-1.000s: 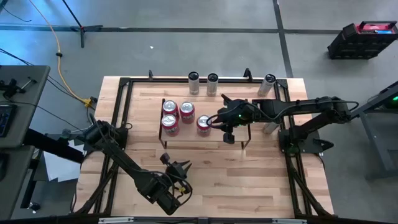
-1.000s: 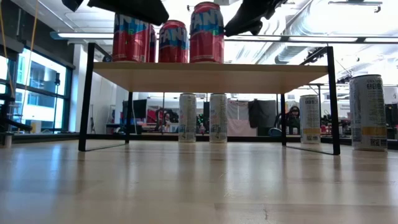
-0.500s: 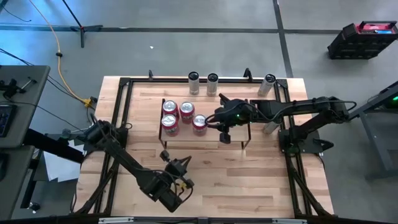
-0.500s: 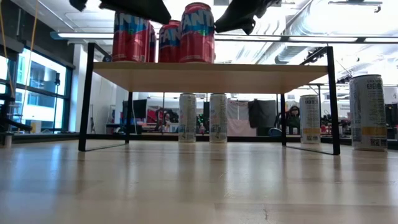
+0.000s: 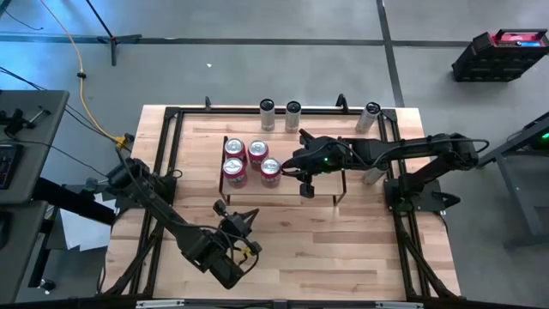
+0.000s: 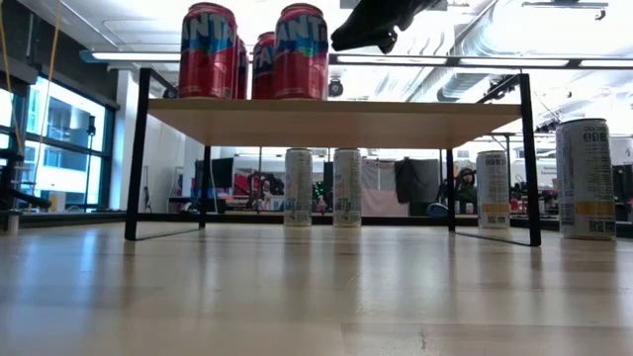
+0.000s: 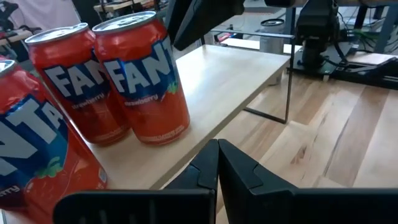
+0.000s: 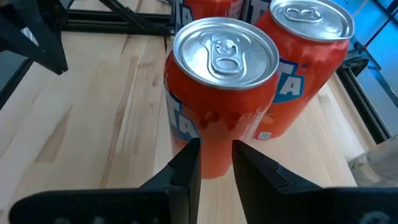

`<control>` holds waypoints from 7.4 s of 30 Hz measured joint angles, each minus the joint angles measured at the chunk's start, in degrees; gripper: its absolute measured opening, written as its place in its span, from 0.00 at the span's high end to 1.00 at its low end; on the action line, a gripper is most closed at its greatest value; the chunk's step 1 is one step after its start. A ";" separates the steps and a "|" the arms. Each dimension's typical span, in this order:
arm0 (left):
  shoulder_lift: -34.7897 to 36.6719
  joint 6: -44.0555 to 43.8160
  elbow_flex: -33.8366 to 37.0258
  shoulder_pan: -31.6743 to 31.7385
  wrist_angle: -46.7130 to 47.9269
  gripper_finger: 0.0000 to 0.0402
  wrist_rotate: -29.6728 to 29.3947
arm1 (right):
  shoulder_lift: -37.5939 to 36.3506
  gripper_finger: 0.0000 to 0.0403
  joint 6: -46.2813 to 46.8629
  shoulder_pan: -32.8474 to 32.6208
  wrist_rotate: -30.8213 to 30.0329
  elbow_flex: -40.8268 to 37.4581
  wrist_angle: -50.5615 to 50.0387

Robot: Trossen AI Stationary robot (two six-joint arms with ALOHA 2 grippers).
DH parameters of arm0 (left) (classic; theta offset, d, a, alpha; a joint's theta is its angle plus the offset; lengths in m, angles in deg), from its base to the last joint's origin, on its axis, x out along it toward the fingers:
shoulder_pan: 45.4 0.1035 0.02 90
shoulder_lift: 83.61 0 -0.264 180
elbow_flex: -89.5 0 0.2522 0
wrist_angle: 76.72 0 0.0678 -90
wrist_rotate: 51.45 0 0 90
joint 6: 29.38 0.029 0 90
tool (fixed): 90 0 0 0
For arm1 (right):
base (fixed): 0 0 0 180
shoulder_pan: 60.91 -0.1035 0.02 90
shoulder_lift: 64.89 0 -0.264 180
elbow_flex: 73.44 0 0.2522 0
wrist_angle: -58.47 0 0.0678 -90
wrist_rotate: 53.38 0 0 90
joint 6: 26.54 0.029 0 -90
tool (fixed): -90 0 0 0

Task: Place canned beverage on shelf
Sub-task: Put the red soda can on the shelf aligned with the other red soda can, then adjust the red soda can on the shelf

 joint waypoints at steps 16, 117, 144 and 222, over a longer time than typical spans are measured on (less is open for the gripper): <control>0.11 2.05 0.00 -0.70 0.26 1.00 4.66 | 0.65 0.81 -2.30 0.52 -1.97 0.00 3.42; 9.84 11.29 -0.07 0.56 4.72 1.00 5.39 | 4.63 0.81 -4.49 0.76 -0.50 0.02 16.23; 12.05 14.14 -0.15 1.48 4.02 1.00 6.25 | 4.71 0.81 -4.67 0.76 -3.39 0.04 15.85; 35.15 37.13 -0.09 19.60 8.96 1.00 21.50 | 6.22 1.00 -3.86 12.05 5.36 0.99 17.96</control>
